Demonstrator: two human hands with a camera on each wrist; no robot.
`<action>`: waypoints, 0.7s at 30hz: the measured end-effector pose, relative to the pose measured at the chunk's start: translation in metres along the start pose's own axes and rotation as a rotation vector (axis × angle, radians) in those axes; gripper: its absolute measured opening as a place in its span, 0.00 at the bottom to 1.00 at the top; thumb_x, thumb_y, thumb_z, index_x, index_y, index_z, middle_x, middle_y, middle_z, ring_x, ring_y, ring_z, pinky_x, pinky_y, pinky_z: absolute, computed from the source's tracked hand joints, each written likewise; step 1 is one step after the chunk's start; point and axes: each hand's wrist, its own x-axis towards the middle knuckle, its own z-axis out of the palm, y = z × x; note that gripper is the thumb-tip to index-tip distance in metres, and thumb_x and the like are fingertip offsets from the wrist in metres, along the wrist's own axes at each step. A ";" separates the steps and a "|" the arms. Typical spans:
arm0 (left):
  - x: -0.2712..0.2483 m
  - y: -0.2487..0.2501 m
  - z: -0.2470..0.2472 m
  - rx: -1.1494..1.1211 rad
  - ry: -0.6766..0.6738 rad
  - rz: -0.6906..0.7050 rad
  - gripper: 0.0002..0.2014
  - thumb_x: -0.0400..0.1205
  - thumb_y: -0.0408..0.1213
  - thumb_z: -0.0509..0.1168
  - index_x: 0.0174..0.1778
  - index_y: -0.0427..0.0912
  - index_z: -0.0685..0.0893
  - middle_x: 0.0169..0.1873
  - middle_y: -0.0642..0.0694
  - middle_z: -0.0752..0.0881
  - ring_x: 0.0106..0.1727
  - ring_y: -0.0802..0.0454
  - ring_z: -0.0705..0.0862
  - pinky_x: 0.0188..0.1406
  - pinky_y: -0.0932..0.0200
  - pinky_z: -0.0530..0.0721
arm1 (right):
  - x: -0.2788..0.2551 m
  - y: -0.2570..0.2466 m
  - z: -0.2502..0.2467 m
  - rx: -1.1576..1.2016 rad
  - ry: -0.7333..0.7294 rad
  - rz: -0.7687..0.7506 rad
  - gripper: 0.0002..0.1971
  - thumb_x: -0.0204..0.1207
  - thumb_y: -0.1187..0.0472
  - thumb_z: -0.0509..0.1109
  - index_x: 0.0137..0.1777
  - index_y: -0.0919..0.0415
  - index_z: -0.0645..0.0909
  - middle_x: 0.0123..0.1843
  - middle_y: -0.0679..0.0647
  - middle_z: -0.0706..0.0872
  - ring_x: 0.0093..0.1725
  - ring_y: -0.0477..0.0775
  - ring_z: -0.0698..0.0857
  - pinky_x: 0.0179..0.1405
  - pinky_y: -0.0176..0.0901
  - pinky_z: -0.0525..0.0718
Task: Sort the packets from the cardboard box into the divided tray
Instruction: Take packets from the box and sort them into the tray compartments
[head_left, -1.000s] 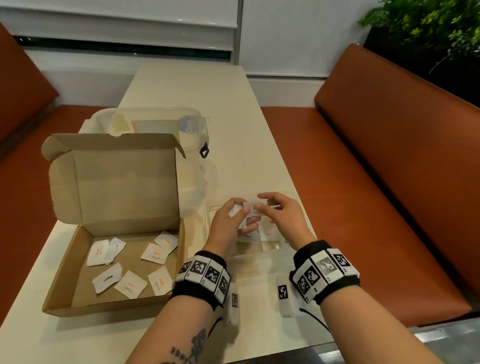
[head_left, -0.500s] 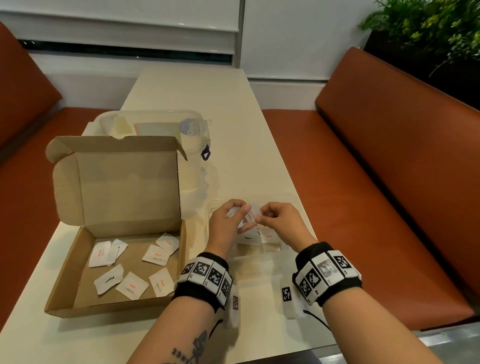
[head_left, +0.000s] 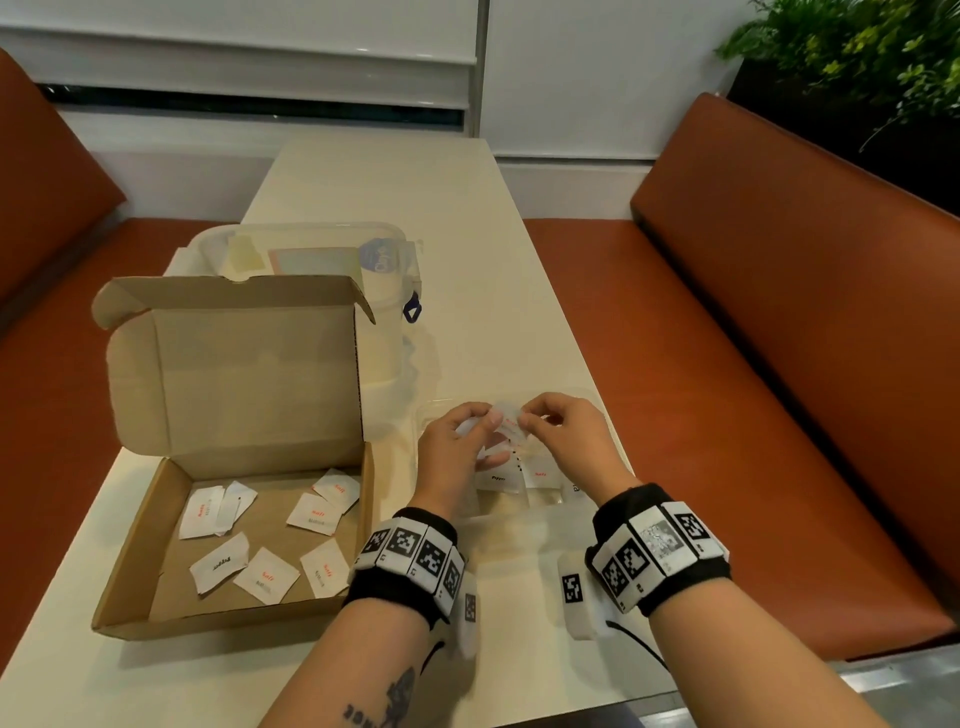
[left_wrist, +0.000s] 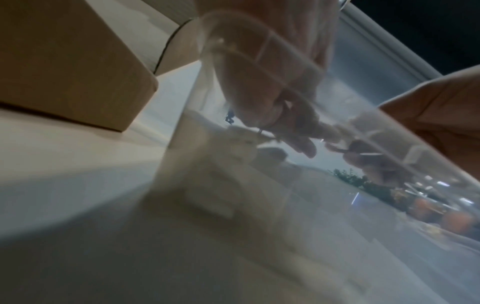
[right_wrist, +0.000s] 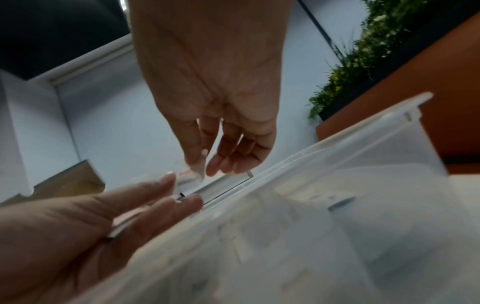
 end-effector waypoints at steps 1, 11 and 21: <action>0.000 -0.001 0.001 -0.016 -0.012 -0.031 0.02 0.78 0.34 0.72 0.44 0.43 0.87 0.46 0.41 0.88 0.45 0.47 0.91 0.34 0.57 0.89 | 0.001 -0.001 0.000 0.050 0.029 0.000 0.04 0.77 0.62 0.70 0.42 0.58 0.84 0.38 0.53 0.85 0.37 0.48 0.79 0.35 0.30 0.77; -0.001 0.002 0.004 -0.036 -0.087 -0.072 0.08 0.82 0.35 0.67 0.54 0.36 0.85 0.52 0.36 0.88 0.46 0.44 0.91 0.33 0.60 0.89 | 0.004 -0.008 0.000 0.101 0.080 -0.032 0.02 0.75 0.61 0.74 0.44 0.57 0.84 0.33 0.51 0.85 0.32 0.44 0.81 0.37 0.34 0.81; 0.002 -0.002 0.003 -0.044 -0.079 -0.088 0.04 0.77 0.33 0.73 0.41 0.43 0.83 0.47 0.38 0.90 0.46 0.42 0.91 0.32 0.60 0.88 | 0.004 -0.001 -0.006 0.031 -0.018 0.009 0.11 0.74 0.61 0.75 0.32 0.55 0.79 0.27 0.43 0.78 0.30 0.40 0.78 0.36 0.35 0.80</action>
